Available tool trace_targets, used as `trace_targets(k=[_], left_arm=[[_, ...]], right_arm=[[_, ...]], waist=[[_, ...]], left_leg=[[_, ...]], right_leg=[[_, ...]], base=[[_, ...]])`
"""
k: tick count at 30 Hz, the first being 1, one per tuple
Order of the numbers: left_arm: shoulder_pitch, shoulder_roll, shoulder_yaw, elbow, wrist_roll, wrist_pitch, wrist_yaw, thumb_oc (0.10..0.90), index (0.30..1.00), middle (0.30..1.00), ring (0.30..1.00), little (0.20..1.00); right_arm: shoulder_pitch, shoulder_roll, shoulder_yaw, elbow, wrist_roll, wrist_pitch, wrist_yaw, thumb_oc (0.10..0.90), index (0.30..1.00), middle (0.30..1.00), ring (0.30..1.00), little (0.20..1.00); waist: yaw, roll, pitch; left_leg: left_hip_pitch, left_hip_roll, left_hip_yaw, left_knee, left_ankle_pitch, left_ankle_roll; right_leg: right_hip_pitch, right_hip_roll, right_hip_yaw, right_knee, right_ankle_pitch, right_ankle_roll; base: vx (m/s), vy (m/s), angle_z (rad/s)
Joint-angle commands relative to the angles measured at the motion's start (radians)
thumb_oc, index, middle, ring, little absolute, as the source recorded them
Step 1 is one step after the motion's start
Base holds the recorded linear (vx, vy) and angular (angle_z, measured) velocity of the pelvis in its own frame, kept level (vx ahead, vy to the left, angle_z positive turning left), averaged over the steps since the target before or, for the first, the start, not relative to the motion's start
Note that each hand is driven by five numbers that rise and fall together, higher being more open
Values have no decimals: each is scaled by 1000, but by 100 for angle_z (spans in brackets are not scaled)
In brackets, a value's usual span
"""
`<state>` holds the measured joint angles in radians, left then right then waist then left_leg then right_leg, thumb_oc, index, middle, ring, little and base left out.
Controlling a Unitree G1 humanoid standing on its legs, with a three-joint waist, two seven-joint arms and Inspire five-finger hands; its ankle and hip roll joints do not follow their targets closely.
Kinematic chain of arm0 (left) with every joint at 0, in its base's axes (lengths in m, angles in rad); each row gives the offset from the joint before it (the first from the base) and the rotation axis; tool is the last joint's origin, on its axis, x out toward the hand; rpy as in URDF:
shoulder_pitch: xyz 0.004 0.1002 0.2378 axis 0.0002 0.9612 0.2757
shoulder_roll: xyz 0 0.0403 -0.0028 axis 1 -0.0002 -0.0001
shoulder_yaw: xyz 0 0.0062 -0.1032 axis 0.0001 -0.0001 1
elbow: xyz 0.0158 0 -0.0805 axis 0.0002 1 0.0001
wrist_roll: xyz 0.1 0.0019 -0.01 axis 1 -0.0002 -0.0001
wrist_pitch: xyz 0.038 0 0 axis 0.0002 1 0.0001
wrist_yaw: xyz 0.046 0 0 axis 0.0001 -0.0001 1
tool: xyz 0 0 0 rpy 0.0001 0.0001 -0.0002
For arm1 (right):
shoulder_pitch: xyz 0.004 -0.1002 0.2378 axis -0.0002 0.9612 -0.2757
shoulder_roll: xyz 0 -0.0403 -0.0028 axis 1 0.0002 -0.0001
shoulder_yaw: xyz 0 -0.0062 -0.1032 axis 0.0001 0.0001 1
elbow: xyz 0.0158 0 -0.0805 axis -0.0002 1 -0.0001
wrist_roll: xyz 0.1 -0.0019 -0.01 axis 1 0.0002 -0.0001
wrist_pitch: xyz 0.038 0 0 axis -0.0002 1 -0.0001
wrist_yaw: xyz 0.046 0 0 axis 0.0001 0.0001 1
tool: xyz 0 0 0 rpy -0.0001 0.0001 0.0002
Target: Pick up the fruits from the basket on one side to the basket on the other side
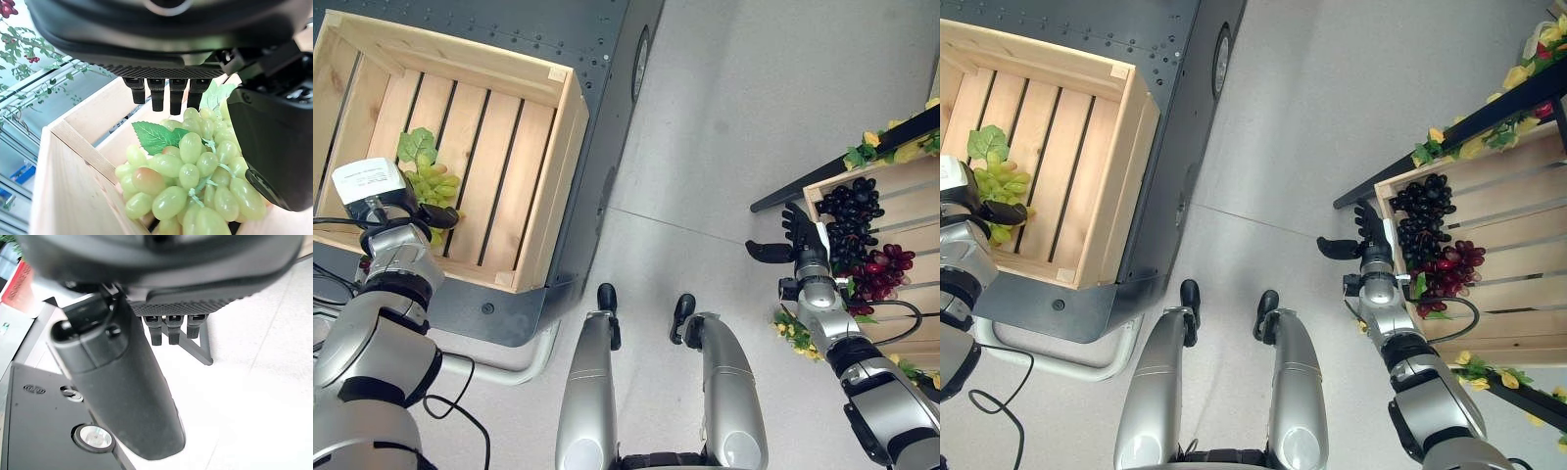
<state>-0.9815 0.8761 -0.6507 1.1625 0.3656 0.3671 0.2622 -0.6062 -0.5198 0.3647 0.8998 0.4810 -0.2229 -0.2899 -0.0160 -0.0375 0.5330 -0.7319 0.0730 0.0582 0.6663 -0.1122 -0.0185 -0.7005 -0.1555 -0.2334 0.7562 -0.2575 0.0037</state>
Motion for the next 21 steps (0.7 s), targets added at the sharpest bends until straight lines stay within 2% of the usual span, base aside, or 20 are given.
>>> trace_targets(k=[1,2,3,4,6,10,12,13,14,15,17,21], left_arm=[[6,64,56,76,-125,57,-26,800,900,900,900,900],[11,56,77,74,-141,38,-16,800,900,900,900,900],[13,55,99,73,-168,-30,0,800,900,900,900,900],[13,57,105,72,-177,-49,-1,800,900,900,900,900],[16,57,135,48,-219,-167,17,800,900,900,900,900],[24,54,164,-1,-268,-278,23,800,900,900,900,900],[36,51,171,-21,-236,-299,-7,800,900,900,900,900],[46,50,163,-27,-196,-314,-19,536,505,505,505,505],[49,49,162,-25,-182,-317,-22,536,505,505,505,505],[54,48,151,-15,-125,-334,-22,400,300,300,300,300],[48,52,117,-1,-23,-344,-33,400,300,300,300,300],[26,66,-36,22,244,-353,-21,400,300,300,300,300]], right_arm=[[-25,-74,-25,-32,14,-67,3,800,900,900,900,900],[-23,-70,-27,-39,9,-62,-3,800,900,900,900,900],[-15,-67,-32,-51,5,-60,-8,800,900,900,900,900],[-14,-67,-32,-52,4,-60,-9,800,900,900,900,900],[-12,-67,-34,-65,1,-54,-17,800,900,900,900,900],[8,-67,-45,-86,3,-58,-36,800,900,900,900,900],[19,-64,-54,-90,5,-65,-37,800,900,900,900,900],[22,-62,-55,-96,6,-66,-37,800,900,900,900,900],[21,-62,-55,-99,8,-64,-37,800,900,900,900,900],[20,-63,-53,-101,25,-65,-32,800,900,900,900,900],[12,-65,-51,-94,42,-73,-28,800,900,900,900,900],[-12,-83,-50,-51,81,-95,-1,800,900,900,900,900]], waist=[[6,-7,-13],[6,-9,-13],[4,-12,-13],[4,-13,-13],[5,-15,-13],[7,-19,-13],[10,-21,-13],[11,-24,-13],[11,-25,-13],[11,-27,-13],[9,-28,-13],[5,-20,-13]], left_leg=[[86,-46,62,-62,-66,55],[86,-46,61,-64,-65,55],[84,-46,60,-65,-64,56],[84,-46,60,-67,-64,55],[82,-45,59,-71,-62,56],[76,-46,55,-73,-64,57],[74,-47,52,-75,-65,59],[73,-47,49,-76,-66,60],[74,-47,49,-76,-65,61],[77,-45,49,-78,-66,62],[77,-42,52,-76,-67,63],[86,-39,56,-75,-68,60]], right_leg=[[59,40,18,-45,16,-31],[58,41,19,-46,17,-30],[56,43,19,-46,16,-30],[56,44,20,-47,16,-30],[52,46,21,-50,18,-29],[46,47,17,-48,17,-29],[45,46,12,-49,19,-27],[44,48,11,-51,22,-25],[45,49,11,-52,22,-25],[47,50,11,-54,22,-26],[47,52,13,-54,22,-27],[54,49,14,-58,24,-26]], base=[[0,0,0],[0,0,0],[0,0,0],[0,0,0],[0,0,0],[-6,-17,3],[-6,-34,4],[-2,-25,7],[-2,-30,10],[0,-15,8],[0,-6,2],[3,5,-3]])
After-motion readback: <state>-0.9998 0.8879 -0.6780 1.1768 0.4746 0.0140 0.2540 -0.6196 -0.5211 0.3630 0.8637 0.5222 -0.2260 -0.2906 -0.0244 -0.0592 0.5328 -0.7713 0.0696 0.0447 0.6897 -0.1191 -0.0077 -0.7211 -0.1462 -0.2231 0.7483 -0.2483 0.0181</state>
